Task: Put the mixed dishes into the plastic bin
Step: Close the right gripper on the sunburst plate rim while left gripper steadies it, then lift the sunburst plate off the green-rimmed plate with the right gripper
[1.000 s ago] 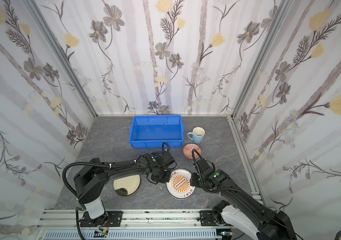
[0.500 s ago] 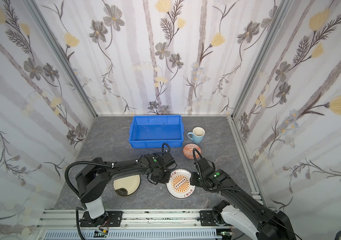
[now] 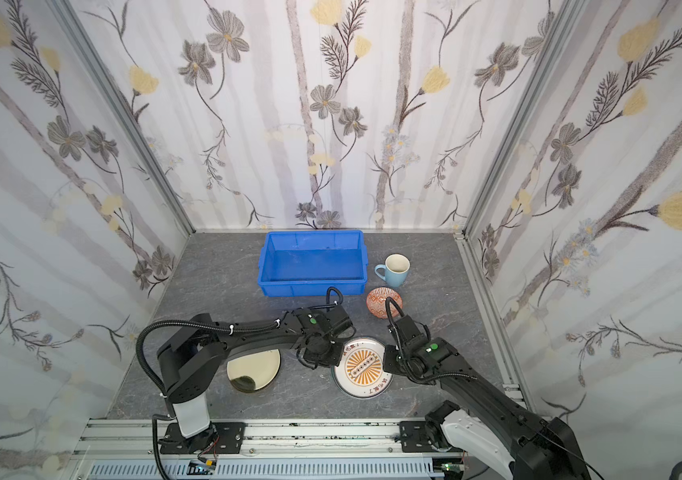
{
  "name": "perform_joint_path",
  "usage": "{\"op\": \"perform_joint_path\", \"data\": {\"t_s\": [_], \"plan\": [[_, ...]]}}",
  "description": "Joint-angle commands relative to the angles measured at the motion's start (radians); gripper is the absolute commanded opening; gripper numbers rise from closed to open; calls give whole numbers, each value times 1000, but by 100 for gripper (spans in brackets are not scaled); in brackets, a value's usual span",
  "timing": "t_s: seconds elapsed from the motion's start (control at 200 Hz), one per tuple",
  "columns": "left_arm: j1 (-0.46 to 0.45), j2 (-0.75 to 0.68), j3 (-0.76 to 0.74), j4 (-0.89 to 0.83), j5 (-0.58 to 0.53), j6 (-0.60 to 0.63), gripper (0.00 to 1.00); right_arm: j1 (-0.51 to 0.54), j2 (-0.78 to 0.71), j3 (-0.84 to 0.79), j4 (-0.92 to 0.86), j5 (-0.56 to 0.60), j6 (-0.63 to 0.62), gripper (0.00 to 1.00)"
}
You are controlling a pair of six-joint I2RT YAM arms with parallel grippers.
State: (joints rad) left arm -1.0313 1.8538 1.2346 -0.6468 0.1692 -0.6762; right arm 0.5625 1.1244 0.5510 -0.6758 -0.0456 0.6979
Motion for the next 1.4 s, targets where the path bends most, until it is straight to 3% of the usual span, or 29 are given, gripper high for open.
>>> {"op": "perform_joint_path", "data": {"t_s": [0.0,0.355,0.465,0.699,1.334,1.394], "plan": [[0,11,9,-16,-12,6,0,-1,10,-2,24,-14,-14,41],[0,30,23,-17,-7,4,0,-10,26,-10,49,-34,-23,41],[0,34,26,-21,-11,5,0,-10,38,-14,68,-53,-29,32],[1,45,45,-31,-10,1,0,-12,19,-3,50,-23,-34,31],[2,67,98,-53,-23,4,0,-21,23,18,63,-52,-56,6],[3,66,104,-55,-25,9,4,-24,27,26,64,-53,-61,6]]}}
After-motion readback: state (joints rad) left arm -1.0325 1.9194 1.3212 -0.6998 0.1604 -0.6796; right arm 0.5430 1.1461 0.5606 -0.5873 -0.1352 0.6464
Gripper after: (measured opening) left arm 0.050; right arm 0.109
